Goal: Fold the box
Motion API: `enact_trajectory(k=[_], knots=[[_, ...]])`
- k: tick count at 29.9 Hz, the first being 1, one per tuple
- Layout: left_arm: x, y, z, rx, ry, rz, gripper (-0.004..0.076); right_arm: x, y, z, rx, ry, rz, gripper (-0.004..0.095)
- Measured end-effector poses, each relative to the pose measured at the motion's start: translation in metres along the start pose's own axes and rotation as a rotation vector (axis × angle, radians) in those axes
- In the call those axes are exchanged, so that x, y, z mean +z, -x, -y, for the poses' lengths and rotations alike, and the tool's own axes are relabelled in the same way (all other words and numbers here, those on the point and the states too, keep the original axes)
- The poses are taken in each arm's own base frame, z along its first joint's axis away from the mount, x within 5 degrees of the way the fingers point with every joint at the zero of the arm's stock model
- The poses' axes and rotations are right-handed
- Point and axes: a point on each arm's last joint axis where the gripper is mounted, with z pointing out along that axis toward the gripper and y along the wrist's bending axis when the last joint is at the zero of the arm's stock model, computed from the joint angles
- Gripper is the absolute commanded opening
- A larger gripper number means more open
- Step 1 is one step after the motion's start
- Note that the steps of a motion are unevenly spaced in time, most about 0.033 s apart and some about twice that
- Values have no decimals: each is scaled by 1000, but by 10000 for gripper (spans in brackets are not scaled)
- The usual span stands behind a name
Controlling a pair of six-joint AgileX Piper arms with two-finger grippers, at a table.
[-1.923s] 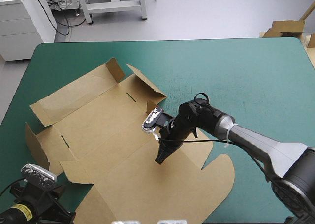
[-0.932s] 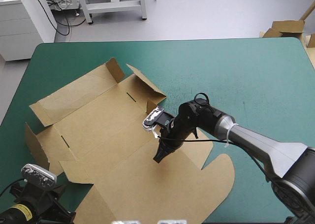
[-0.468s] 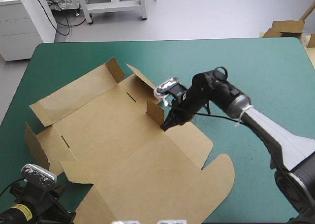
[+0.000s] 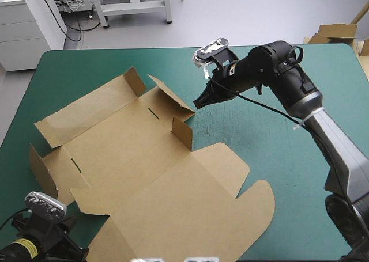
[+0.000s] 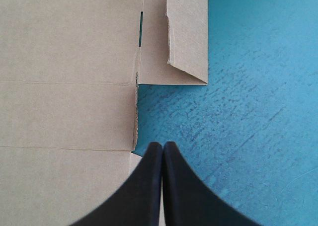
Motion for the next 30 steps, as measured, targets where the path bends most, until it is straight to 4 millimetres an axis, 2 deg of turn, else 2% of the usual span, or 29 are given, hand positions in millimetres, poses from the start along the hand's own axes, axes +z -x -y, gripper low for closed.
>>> enact_trajectory(k=[18, 22, 26, 30], knots=[[0, 0, 0, 0, 0, 0, -8, 0, -1, 1, -3, -6, -9, 3], [0, 0, 0, 0, 0, 0, -8, 0, -1, 1, -6, -8, -10, 118], [0, 0, 0, 0, 0, 0, -8, 0, -1, 1, -6, -8, -10, 275], [0, 0, 0, 0, 0, 0, -8, 0, -1, 1, -6, -8, -10, 481]])
